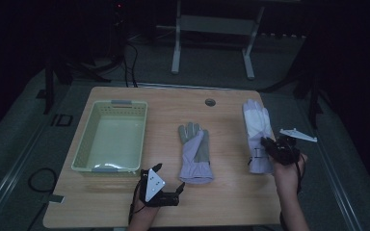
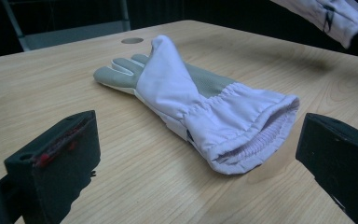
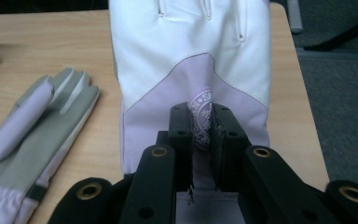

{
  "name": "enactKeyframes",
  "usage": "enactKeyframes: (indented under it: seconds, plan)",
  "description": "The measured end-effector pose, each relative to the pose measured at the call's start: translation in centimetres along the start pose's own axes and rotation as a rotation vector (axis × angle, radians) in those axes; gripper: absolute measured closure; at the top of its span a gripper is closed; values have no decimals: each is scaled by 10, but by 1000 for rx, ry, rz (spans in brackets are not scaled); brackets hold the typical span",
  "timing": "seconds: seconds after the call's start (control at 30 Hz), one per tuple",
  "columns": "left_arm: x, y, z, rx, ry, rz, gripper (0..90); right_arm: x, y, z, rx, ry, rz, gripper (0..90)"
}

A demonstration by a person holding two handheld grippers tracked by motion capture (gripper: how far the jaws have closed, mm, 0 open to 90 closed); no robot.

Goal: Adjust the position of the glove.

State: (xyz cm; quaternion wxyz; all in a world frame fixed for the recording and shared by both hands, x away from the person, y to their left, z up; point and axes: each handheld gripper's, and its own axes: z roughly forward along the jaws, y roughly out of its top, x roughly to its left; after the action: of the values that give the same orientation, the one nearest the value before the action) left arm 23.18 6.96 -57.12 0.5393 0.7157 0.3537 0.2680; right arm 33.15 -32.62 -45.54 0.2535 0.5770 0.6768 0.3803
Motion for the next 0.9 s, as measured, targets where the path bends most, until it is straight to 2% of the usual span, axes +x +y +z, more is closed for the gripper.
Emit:
enactKeyframes:
  seconds: [0.07,0.1,0.2,0.3,0.43,0.5,0.67,0.77,0.9]
  plan:
    - [0,0,0,-1,-1,0,0,2,-4,-3,-1,-11,8,800]
    - [0,0,0,-1,-1,1,0,5,-13,-6,10,-25,19,800]
    - [0,0,0,2,0,2,0,7,-26,-3,30,-43,54,799]
    - [0,0,0,1,1,1,0,7,-36,12,62,-67,85,797]
    - [0,0,0,0,0,3,0,6,-44,34,99,-65,122,781]
    - [0,0,0,0,0,4,0,7,-48,42,106,-85,112,750]
    - [-1,0,0,0,0,10,0,7,-60,59,138,-71,73,613]
    - [-1,0,0,-1,1,9,0,4,-58,57,133,-34,74,549]
    - [-1,0,0,0,-1,7,0,-3,-45,50,129,24,24,512]
